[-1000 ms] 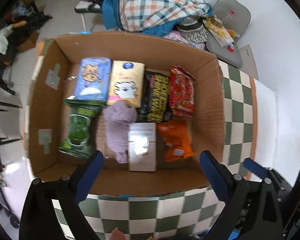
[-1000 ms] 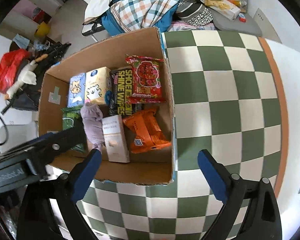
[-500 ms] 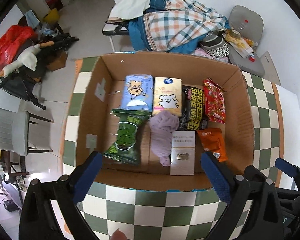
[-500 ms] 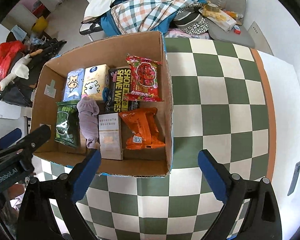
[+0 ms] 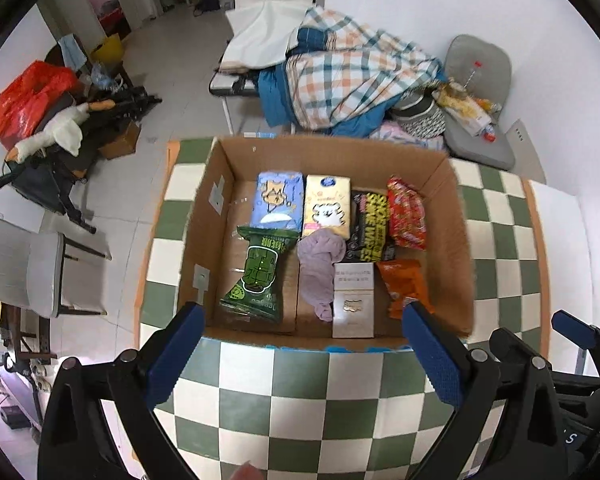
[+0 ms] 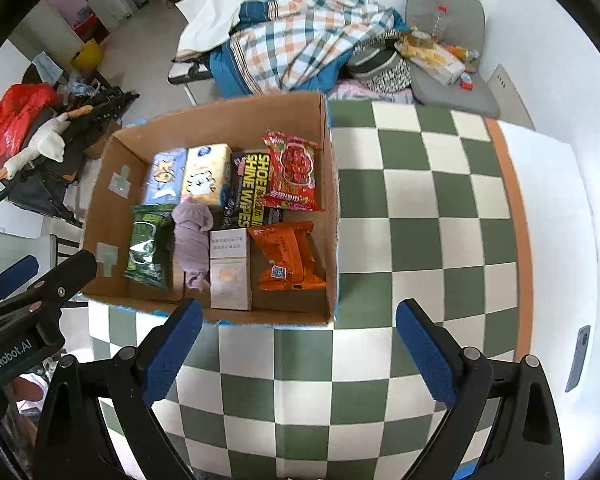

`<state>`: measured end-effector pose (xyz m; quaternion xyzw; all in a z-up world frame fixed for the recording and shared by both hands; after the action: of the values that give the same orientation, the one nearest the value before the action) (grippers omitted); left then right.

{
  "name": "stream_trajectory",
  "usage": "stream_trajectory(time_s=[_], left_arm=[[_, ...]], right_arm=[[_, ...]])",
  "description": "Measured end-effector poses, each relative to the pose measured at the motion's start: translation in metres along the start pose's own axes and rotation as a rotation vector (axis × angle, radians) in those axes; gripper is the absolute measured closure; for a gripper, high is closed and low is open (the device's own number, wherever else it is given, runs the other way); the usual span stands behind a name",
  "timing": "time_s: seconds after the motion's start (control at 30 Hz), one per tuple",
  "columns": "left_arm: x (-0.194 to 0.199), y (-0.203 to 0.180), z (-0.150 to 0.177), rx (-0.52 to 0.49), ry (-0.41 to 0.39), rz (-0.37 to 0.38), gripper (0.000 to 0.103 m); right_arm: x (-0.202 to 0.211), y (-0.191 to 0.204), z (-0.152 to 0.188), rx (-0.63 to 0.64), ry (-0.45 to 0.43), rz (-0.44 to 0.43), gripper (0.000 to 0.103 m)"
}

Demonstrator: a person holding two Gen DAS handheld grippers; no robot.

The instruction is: Organize soft objects

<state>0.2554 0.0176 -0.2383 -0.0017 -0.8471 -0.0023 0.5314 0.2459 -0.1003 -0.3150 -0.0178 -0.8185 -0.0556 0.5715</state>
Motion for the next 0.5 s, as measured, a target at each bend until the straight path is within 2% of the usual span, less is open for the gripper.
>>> stream_trajectory(time_s=[0.27, 0.5], left_arm=[[0.092, 0.0, 0.003, 0.009, -0.103, 0.022, 0.002], [0.149, 0.01, 0.017, 0.0, -0.178, -0.022, 0.002]], right_arm=[[0.106, -0.001, 0.01, 0.024, -0.136, -0.039, 0.004], [0.181, -0.003, 0.028, 0.044, -0.233, -0.03, 0.004]])
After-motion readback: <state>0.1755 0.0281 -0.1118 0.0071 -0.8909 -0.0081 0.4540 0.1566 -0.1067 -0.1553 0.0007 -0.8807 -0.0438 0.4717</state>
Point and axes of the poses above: each gripper's, at about its wrist camera, not at the fingertips, and x roughly against the way its jaws point, y to its left, z to its underside, the point moved 7 cm from there along -x, roughly the way its jaws point, and after that the axes turned 8 degrees about -y, right-handed, at the moved point
